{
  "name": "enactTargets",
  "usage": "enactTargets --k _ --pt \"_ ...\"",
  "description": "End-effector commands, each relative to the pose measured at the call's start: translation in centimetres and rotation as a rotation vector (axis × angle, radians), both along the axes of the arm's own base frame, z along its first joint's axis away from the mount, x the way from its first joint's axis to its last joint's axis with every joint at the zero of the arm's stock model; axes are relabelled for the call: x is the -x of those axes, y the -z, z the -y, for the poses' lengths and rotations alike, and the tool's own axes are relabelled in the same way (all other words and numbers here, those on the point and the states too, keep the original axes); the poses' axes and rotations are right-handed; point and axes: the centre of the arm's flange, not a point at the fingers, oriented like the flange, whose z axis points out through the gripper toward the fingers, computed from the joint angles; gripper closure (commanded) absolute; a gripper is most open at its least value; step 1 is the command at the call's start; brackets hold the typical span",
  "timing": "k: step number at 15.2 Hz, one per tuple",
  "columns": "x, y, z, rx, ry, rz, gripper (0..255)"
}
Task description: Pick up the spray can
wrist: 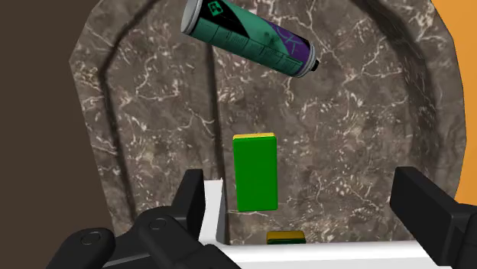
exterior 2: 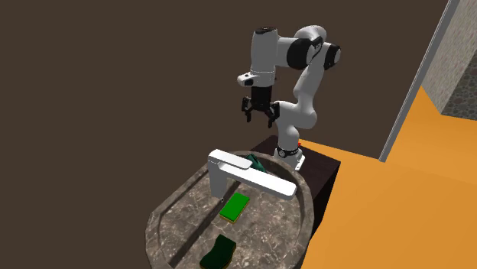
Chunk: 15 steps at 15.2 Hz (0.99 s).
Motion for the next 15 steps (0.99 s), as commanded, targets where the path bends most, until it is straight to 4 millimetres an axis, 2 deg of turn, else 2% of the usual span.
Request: enactTargets --k 1,8,15 --pt "0.0 0.0 0.0 0.0 0.0 0.0 0" --pt "-1.5 9.3 -2.3 0.07 -0.344 -0.133 0" --pt "-1.0 18.8 -4.1 0.14 -0.689 -0.267 0"
